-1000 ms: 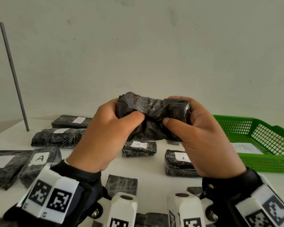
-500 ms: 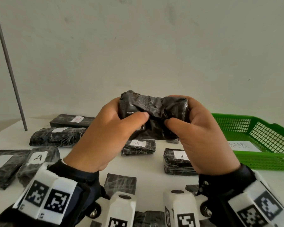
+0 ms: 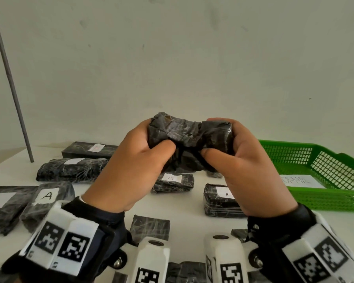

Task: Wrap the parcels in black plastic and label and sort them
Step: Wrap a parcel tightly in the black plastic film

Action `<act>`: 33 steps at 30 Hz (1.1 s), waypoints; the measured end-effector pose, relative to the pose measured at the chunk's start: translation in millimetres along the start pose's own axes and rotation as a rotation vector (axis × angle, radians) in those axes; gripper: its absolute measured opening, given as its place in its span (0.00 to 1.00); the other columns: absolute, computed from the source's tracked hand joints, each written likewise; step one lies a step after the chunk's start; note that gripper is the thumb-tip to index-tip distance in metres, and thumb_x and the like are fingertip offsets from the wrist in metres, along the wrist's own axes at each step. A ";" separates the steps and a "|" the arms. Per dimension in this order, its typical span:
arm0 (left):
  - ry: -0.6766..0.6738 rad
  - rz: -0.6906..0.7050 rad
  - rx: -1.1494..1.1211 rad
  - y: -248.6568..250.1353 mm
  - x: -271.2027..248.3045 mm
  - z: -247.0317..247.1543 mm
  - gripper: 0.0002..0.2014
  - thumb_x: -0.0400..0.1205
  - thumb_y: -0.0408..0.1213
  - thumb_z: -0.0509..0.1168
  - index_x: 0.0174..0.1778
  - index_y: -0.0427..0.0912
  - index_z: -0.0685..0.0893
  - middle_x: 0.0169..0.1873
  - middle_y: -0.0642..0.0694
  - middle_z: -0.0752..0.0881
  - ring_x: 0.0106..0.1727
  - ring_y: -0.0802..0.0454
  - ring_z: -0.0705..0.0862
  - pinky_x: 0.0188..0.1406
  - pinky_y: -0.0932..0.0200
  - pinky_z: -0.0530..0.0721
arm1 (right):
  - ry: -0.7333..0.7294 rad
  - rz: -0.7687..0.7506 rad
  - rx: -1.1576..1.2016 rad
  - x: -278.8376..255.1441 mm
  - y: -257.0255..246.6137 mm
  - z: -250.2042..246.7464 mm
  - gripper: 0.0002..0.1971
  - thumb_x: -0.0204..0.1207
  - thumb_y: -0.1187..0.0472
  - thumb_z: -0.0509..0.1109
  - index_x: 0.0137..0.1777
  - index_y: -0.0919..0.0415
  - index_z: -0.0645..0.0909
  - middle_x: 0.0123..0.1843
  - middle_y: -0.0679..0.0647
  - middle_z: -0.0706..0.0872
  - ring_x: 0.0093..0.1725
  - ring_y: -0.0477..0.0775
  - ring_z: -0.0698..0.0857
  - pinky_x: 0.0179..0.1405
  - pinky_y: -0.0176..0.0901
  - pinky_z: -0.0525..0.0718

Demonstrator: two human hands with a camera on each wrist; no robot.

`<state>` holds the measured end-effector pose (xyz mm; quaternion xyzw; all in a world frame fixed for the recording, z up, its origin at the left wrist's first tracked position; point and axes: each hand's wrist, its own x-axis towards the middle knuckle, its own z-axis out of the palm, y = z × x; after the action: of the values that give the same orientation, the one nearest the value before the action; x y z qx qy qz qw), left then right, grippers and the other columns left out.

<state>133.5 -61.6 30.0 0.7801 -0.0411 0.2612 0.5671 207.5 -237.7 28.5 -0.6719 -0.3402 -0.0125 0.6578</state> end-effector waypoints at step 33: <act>-0.009 -0.223 -0.172 8.8 -2.1 -2.6 0.17 0.69 0.45 0.68 0.43 0.37 0.72 0.44 0.48 0.72 0.47 0.45 0.69 0.49 0.44 0.67 | -0.127 0.029 0.053 3.4 4.0 -11.5 0.20 0.72 0.66 0.66 0.62 0.49 0.85 0.58 0.54 0.95 0.63 0.55 0.93 0.67 0.54 0.88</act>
<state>127.6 -62.9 37.2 0.7296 0.0211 0.1885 0.6571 217.0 -246.1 28.1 -0.6585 -0.3717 0.0489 0.6525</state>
